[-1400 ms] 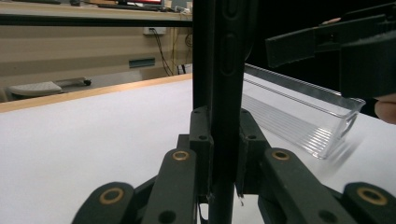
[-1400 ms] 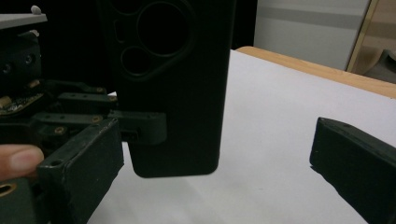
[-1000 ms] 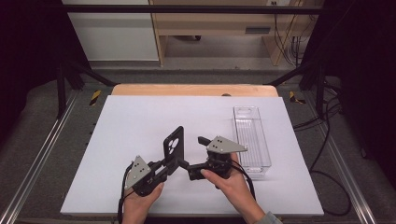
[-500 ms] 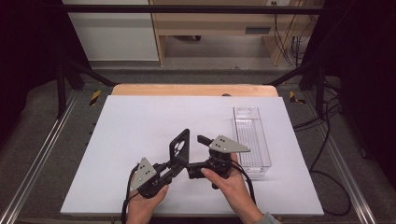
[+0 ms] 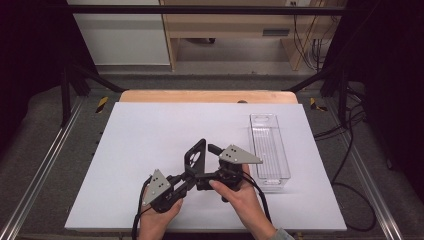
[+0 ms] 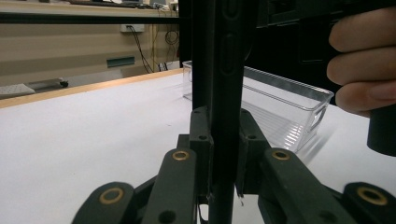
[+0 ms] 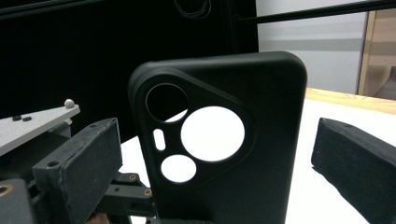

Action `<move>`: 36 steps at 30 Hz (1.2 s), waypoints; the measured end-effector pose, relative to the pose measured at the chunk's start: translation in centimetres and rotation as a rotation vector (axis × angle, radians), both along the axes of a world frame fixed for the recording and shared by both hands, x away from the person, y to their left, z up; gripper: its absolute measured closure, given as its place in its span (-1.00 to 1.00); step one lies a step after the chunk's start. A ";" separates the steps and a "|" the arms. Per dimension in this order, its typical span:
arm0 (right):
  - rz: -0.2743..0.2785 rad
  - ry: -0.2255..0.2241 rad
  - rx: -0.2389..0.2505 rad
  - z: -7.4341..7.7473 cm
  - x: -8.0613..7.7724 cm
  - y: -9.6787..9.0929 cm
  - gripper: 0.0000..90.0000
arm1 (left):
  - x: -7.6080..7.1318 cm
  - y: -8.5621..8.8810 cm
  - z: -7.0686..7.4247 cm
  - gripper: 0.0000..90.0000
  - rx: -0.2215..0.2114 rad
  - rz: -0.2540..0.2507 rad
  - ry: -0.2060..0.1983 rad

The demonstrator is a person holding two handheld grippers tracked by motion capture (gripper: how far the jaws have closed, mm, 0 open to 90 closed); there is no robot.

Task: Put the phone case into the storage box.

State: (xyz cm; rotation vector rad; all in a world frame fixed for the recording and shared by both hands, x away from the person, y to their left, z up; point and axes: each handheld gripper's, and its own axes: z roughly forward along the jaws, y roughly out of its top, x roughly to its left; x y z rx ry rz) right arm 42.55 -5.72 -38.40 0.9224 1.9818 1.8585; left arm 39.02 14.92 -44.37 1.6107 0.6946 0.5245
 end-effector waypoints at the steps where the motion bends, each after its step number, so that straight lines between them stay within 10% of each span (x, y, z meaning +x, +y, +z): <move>1: -0.003 -0.001 0.002 0.0 0.0 0.0 -0.95 | 0.0 0.0 0.0 0.78 -0.001 0.000 0.001; 36: -0.061 0.002 -0.003 -0.7 0.1 1.2 -0.87 | -0.1 -0.5 -0.2 0.78 -0.036 -0.016 0.020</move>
